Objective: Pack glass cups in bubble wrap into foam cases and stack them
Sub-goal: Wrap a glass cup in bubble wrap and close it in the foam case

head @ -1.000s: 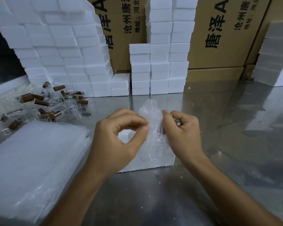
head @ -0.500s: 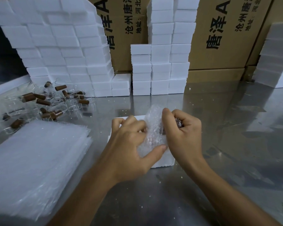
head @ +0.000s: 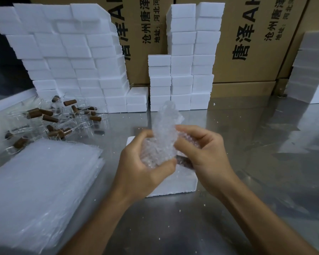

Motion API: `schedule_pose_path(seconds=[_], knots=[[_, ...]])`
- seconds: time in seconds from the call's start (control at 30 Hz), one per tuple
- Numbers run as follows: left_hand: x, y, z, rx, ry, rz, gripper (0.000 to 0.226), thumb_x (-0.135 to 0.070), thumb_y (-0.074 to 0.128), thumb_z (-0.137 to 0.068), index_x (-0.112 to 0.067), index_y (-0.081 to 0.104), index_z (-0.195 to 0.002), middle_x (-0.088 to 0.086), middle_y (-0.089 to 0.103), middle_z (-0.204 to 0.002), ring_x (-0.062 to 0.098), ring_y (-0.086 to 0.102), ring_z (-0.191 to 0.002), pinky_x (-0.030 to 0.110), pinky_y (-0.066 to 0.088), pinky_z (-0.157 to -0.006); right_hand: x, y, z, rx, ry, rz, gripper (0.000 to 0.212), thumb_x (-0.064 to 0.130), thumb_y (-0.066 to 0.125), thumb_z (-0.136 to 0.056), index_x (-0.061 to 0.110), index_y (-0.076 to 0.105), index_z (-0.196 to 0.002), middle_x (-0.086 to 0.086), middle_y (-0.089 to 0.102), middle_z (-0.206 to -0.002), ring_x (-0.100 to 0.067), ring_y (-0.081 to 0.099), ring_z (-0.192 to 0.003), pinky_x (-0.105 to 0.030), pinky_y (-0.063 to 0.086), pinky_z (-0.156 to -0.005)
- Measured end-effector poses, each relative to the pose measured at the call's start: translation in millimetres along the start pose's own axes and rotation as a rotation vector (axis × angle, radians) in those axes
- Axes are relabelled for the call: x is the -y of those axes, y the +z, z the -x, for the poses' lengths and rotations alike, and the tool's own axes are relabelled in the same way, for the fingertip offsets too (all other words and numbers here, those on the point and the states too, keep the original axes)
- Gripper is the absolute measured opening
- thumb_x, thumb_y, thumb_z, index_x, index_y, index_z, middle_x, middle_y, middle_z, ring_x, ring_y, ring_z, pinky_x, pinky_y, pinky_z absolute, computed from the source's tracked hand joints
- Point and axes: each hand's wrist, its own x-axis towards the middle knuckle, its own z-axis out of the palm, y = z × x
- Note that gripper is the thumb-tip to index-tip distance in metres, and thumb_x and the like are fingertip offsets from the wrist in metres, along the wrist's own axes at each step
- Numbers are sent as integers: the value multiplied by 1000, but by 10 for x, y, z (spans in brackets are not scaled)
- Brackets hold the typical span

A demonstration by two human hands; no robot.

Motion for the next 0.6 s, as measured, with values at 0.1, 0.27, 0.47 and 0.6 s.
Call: schedule_pose_path(seconds=[0.1, 0.27, 0.47, 0.6], knots=[[-3, -42, -9, 59, 29, -140, 45, -26, 80, -62, -28, 63, -104, -1, 71, -89, 22, 70, -77, 47, 56, -63, -33, 5, 21, 133, -142, 156, 15, -7, 60, -92, -1, 75, -91, 9, 65, -61, -3, 55, -47, -15, 42, -46], [-7, -85, -26, 44, 61, -220, 46, -45, 79, -58, -31, 58, -97, -12, 68, -83, 9, 67, -72, 24, 52, -58, -63, 98, 85, 309, -228, 404, 34, 10, 38, -93, -12, 55, -73, -9, 52, -67, -18, 46, -63, -32, 37, -59], [-58, -83, -10, 88, 166, -364, 46, -45, 72, -57, -27, 57, -97, -11, 62, -77, 12, 60, -66, 29, 50, -54, -89, 164, 117, 323, -269, 501, 53, 37, 33, -96, 2, 35, -56, -17, 35, -56, -28, 36, -55, -44, 32, -58], [-103, -87, -29, 105, 217, -403, 35, -33, 75, -60, -19, 63, -90, -7, 63, -76, 16, 61, -69, 36, 49, -57, -138, 181, 138, 255, -240, 403, 46, 38, 41, -98, 22, 37, -55, 2, 33, -54, -12, 34, -53, -33, 29, -53]])
